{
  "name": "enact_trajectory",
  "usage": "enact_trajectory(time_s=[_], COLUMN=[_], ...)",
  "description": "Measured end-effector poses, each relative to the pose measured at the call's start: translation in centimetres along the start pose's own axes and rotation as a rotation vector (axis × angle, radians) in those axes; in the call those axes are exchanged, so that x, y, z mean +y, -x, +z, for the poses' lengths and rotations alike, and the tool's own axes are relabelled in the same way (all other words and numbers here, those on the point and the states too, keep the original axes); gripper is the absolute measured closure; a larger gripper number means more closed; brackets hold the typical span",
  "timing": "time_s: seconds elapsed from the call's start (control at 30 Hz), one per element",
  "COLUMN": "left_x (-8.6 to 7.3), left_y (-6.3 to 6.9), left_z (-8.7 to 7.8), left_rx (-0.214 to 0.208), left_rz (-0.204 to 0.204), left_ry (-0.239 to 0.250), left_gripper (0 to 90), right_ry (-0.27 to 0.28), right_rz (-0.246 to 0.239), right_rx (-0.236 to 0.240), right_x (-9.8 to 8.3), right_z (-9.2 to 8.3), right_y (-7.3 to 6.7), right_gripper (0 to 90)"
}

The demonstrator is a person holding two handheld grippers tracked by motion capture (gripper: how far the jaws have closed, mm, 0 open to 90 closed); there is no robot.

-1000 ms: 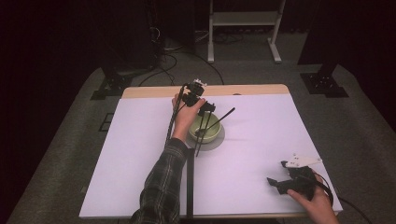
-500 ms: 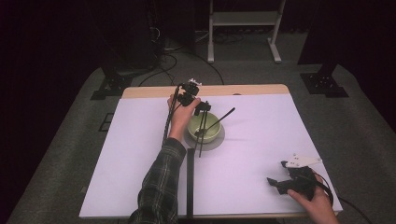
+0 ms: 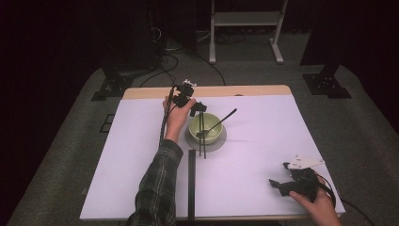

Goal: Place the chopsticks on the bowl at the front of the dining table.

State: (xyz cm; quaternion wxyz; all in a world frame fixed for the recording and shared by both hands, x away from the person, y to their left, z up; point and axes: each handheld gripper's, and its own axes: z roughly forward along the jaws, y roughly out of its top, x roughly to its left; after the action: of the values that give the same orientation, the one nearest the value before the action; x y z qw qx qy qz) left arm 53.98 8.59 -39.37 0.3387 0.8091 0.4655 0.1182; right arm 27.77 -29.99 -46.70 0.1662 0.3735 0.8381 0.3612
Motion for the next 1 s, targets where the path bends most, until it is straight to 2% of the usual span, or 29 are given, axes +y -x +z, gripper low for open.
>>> enact_trajectory(time_s=[0.1, 0.37, 0.53, 0.67, 0.77, 0.9, 1.0], left_x=[0.0, -0.6, -1.7, -2.7, -3.4, -4.0, -4.4], left_y=[0.1, 1.3, 2.1, 2.9, 3.6, 4.3, 4.5], left_z=[-0.2, -1.4, -2.2, -2.8, -3.1, -3.4, -3.3], left_rx=[-0.001, -0.025, -0.017, -0.034, -0.038, -0.016, -0.004], left_rz=[0.002, -0.006, 0.012, 0.002, 0.016, 0.044, 0.051], left_ry=[0.004, 0.016, 0.009, 0.014, 0.016, 0.006, 0.004], left_gripper=[8.9, 8.9, 8.9, 8.9, 8.9, 8.9, 8.9], right_ry=[0.0, 0.0, 0.001, 0.001, 0.0, 0.0, 0.0], right_rz=[0.0, -0.001, -0.001, -0.001, -0.002, -0.001, -0.001], right_rx=[0.0, 0.0, 0.0, 0.0, 0.0, 0.0, 0.0], right_x=[0.0, 0.0, 0.0, 0.0, 0.0, 0.0, 0.0], right_z=[0.0, 0.0, 0.0, 0.0, 0.0, 0.0, 0.0], right_y=[0.0, 0.0, 0.0, 0.0, 0.0, 0.0, 0.0], right_gripper=[10.6, 10.6, 10.6, 10.5, 10.6, 10.6, 10.5])
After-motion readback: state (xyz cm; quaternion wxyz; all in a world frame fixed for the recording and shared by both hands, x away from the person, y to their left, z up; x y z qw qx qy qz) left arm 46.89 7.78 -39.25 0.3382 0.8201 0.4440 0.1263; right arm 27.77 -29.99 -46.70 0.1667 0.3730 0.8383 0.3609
